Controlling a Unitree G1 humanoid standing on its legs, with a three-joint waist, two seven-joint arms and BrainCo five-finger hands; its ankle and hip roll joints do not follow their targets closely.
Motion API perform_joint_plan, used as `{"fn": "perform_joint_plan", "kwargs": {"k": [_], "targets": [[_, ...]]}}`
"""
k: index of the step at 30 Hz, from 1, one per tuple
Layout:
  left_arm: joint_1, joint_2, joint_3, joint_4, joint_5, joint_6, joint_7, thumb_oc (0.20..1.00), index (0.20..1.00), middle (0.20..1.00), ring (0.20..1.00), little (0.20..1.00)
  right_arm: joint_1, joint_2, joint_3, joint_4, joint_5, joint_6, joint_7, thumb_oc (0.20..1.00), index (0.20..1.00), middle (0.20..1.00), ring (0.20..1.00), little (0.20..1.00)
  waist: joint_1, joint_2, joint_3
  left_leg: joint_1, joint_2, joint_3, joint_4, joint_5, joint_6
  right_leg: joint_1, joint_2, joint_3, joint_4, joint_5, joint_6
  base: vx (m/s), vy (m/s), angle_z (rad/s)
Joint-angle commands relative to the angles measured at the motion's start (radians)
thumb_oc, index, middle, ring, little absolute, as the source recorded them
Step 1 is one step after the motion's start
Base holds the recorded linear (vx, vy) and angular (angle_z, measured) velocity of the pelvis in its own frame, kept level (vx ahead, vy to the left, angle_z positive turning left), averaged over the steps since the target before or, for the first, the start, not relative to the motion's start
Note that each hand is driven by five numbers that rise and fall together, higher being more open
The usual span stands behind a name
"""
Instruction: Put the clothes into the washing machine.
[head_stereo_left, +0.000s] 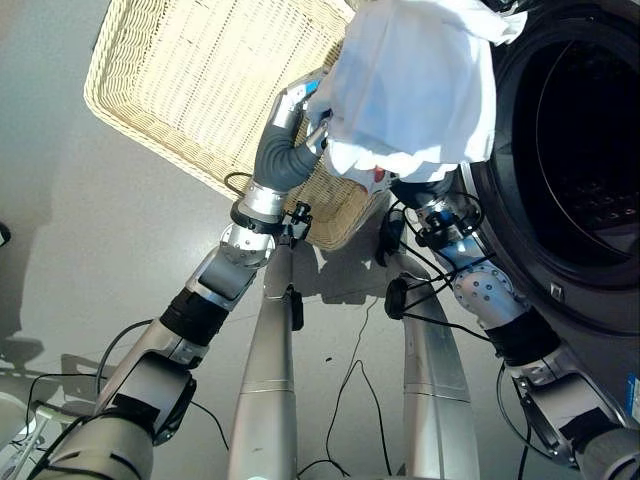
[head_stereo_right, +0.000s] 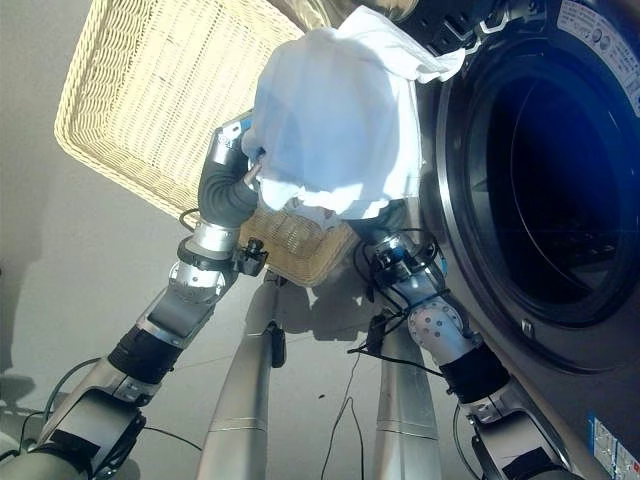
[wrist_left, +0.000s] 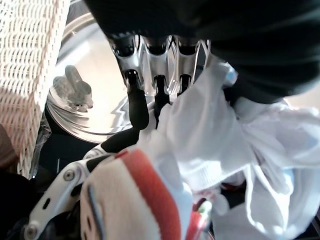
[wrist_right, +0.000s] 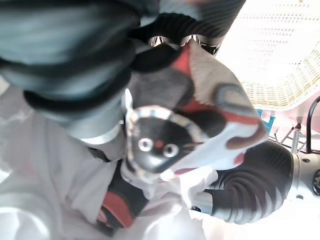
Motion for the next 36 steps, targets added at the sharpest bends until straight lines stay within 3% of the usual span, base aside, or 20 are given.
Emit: {"fn": "perform_joint_plan", "kwargs": {"k": [1,5,10,11,12,18,36], "targets": [[0.003,0.008,-0.033,-0.073,0.074,-0.010,-0.011,0.200,0.200,0.200,0.200,0.200,-0.032,0.036,0.003,-0.181,-0.015,-0.035,0.097,0.200,0.200,0.200,0.200,0.200,-0.008,0.015,-0.013,-0.032,-0.053,0.013,0.151,-0.134,0.002,0.079,0.024,-0.053,-0.279,0.218,0.121,0.00,0.000,0.00],[0.005,0.012,-0.030,-0.075,0.105,0.004,0.007,0.200,0.200,0.200,0.200,0.200,-0.030,0.034,0.002,-0.180,-0.012,-0.039,0.103,0.200,0.200,0.200,0.200,0.200,-0.008,0.016,-0.013,-0.032,-0.052,0.016,0.151,-0.133,0.001,0.079,0.023,-0.054,-0.278,0.217,0.122,0.00,0.000,0.00],[-0.001,0.028,-0.034,-0.063,0.206,0.054,0.108,0.200,0.200,0.200,0.200,0.200,-0.029,0.028,0.005,-0.178,-0.003,-0.046,0.102,0.200,0.200,0.200,0.200,0.200,-0.007,0.016,-0.013,-0.037,-0.050,0.016,0.152,-0.130,0.001,0.075,0.023,-0.054,-0.275,0.217,0.121,0.00,0.000,0.00],[0.002,0.030,-0.033,-0.064,0.233,0.074,0.142,0.498,0.498,0.498,0.498,0.498,-0.028,0.026,0.007,-0.177,0.000,-0.049,0.104,0.200,0.200,0.200,0.200,0.200,-0.007,0.017,-0.013,-0.037,-0.051,0.015,0.153,-0.130,0.000,0.075,0.023,-0.053,-0.275,0.217,0.121,0.00,0.000,0.00],[0.001,0.043,-0.031,-0.058,0.285,0.102,0.210,1.000,1.000,1.000,1.000,1.000,-0.027,0.023,0.006,-0.175,0.006,-0.052,0.111,0.200,0.200,0.200,0.200,0.200,-0.005,0.018,-0.013,-0.037,-0.050,0.015,0.152,-0.129,0.000,0.076,0.022,-0.055,-0.276,0.217,0.121,0.00,0.000,0.00],[0.015,0.061,-0.010,-0.036,0.400,0.188,0.414,1.000,1.000,1.000,1.000,1.000,-0.026,0.018,0.003,-0.175,0.020,-0.062,0.123,0.200,0.200,0.200,0.200,0.200,0.001,0.020,-0.013,-0.039,-0.048,0.012,0.152,-0.126,-0.001,0.076,0.018,-0.060,-0.274,0.215,0.122,0.00,0.000,0.00],[0.075,0.040,0.064,-0.033,0.458,0.303,0.629,1.000,1.000,1.000,1.000,1.000,-0.023,0.029,-0.038,-0.202,0.005,-0.121,0.113,0.200,0.200,0.200,0.200,0.200,0.015,0.022,-0.013,-0.044,-0.048,0.005,0.151,-0.123,-0.004,0.073,0.014,-0.068,-0.264,0.211,0.126,0.00,0.000,0.00]]}}
